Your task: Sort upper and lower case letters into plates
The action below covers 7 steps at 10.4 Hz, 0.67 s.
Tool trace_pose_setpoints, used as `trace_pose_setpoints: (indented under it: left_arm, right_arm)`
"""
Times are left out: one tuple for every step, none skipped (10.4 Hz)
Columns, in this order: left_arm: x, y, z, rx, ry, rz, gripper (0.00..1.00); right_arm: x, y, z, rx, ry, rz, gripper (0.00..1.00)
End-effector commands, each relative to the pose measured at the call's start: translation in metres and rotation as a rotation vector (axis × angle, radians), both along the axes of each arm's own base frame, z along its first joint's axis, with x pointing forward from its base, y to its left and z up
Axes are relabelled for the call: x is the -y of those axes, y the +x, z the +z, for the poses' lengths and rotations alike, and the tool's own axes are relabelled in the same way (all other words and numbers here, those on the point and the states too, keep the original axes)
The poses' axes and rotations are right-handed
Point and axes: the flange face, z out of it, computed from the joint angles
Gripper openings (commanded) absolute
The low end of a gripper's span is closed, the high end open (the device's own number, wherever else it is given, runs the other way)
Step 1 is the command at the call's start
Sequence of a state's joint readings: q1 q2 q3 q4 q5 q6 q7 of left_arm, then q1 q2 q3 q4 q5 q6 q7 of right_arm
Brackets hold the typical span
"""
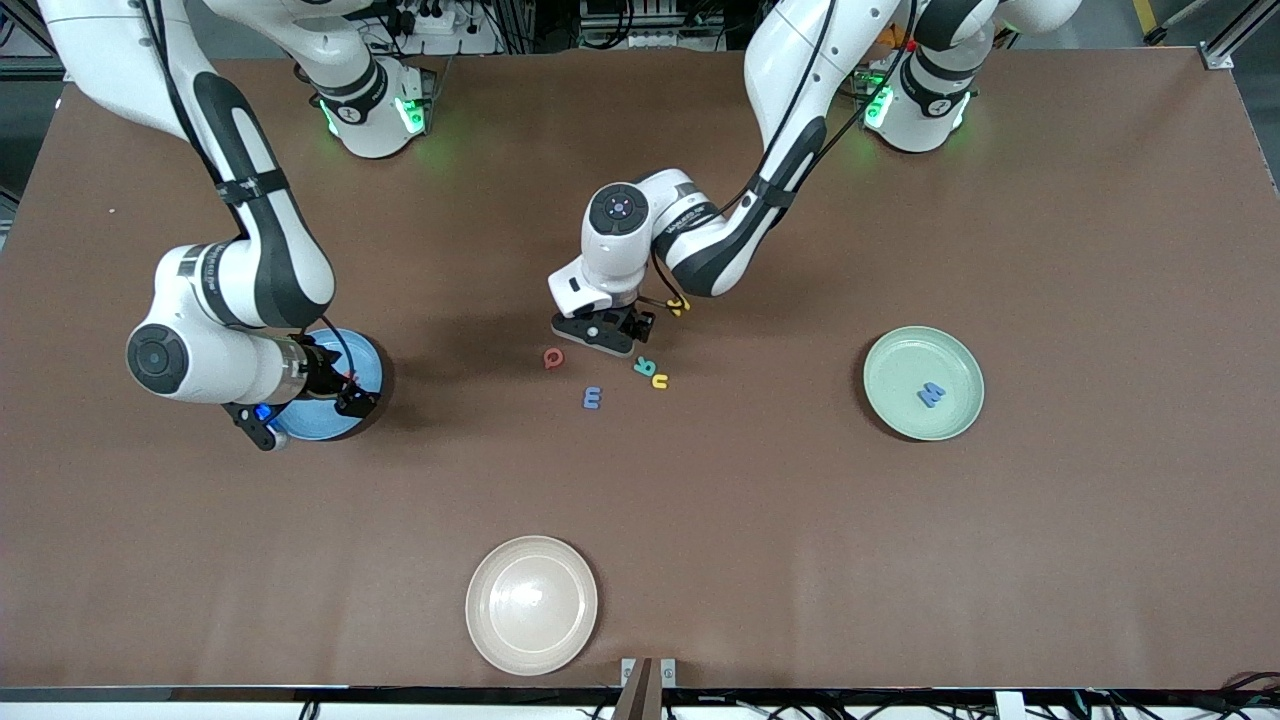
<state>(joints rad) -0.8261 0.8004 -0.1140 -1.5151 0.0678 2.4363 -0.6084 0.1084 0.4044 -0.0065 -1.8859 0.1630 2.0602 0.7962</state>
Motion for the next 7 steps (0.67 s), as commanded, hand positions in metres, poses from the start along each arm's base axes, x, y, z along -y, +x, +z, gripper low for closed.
trace_pose_setpoints:
  left_arm:
    - [0.006, -0.001, -0.01, 0.004, 0.002, -0.023, 0.78]
    - [0.004, 0.001, -0.014, 0.004, 0.01, -0.022, 0.75]
    - [0.007, 0.0, -0.013, 0.014, 0.012, -0.034, 0.75]
    - [0.006, 0.0, -0.017, 0.018, 0.02, -0.039, 0.74]
    - [0.006, 0.0, -0.021, 0.015, 0.023, -0.04, 0.72]
    - [0.009, -0.002, -0.019, 0.018, 0.021, -0.046, 0.7]
    - [0.008, -0.001, -0.02, 0.017, 0.023, -0.045, 0.68]
  right_arm:
    - [-0.02, 0.003, 0.002, 0.029, 0.033, -0.018, 1.0]
    - [-0.036, 0.003, -0.002, 0.045, 0.035, 0.001, 1.0]
    - [-0.046, 0.004, -0.004, 0.053, 0.036, 0.014, 1.0]
    - [-0.055, 0.005, -0.005, 0.065, 0.038, 0.025, 1.0]
    - [-0.064, 0.008, -0.005, 0.069, 0.04, 0.038, 1.0]
    - [-0.066, 0.008, -0.007, 0.067, 0.039, 0.036, 1.0]
    - [-0.066, 0.009, -0.006, 0.069, 0.037, 0.028, 1.0]
